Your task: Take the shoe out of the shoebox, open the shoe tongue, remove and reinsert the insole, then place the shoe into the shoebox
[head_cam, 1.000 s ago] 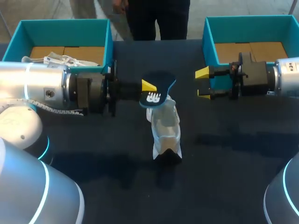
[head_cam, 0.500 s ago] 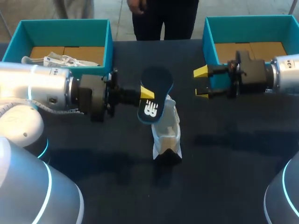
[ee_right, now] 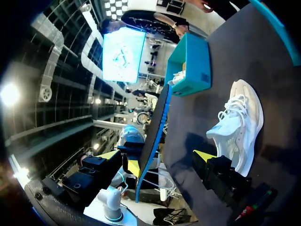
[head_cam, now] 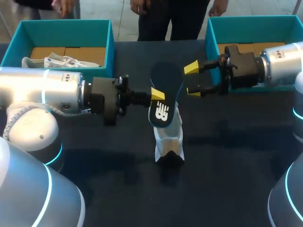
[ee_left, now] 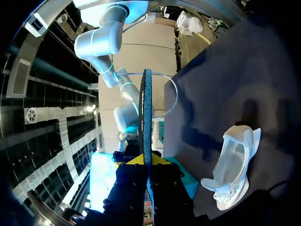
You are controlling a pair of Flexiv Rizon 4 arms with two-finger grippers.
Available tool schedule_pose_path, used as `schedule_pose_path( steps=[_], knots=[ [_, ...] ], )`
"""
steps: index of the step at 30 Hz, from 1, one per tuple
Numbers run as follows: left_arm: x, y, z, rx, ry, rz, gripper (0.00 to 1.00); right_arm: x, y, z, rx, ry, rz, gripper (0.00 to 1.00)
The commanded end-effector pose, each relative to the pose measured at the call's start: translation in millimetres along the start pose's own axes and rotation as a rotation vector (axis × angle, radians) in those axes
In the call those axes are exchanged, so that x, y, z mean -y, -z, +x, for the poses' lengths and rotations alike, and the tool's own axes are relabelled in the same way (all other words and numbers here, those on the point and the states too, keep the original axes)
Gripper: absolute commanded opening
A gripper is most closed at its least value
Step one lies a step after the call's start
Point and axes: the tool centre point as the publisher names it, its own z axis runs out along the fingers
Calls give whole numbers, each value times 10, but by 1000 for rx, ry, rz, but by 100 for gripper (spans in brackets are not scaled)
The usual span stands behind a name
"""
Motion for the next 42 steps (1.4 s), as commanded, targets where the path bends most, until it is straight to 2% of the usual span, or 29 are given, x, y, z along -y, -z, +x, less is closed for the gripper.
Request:
schedule_pose_path(
  steps=[1,3,5,8,13,19,23,24,27,37,38,39,40,42],
  knots=[
    [-84,-158,17,15,-27,-5,0,-30,-89,-4,-5,-4,6,100],
    [-101,-177,14,15,-33,-5,0,-25,-122,-1,-14,-6,8,100],
    [-115,-199,1,19,-36,-7,0,-25,-148,3,-18,-6,12,93],
    [-133,-227,-16,23,-42,-5,0,-24,-171,9,-23,-8,17,75],
    [-168,-274,-31,28,-50,-3,0,-35,-201,26,-27,-9,25,52],
    [-155,-317,-41,33,-46,6,0,-43,-200,33,-26,-3,19,42],
    [-149,-317,-13,34,-36,-1,0,-42,-191,40,-24,-2,15,32],
    [-148,-317,-7,33,-36,-2,0,-42,-191,40,-24,-2,14,26],
    [-151,-326,6,35,-33,-13,0,-45,-187,43,-23,3,12,0],
    [-142,-338,33,24,-20,-19,0,-56,-163,38,-21,16,0,0],
    [-139,-335,38,21,-22,-22,15,-54,-158,32,-22,16,-1,0],
    [-136,-332,42,16,-21,-28,45,-52,-156,28,-22,16,-2,0],
    [-129,-320,47,-2,-17,-27,100,-50,-150,15,-23,14,-5,0],
    [-118,-286,48,-16,-16,-24,100,-49,-139,-13,-25,10,-9,0]
  ],
)
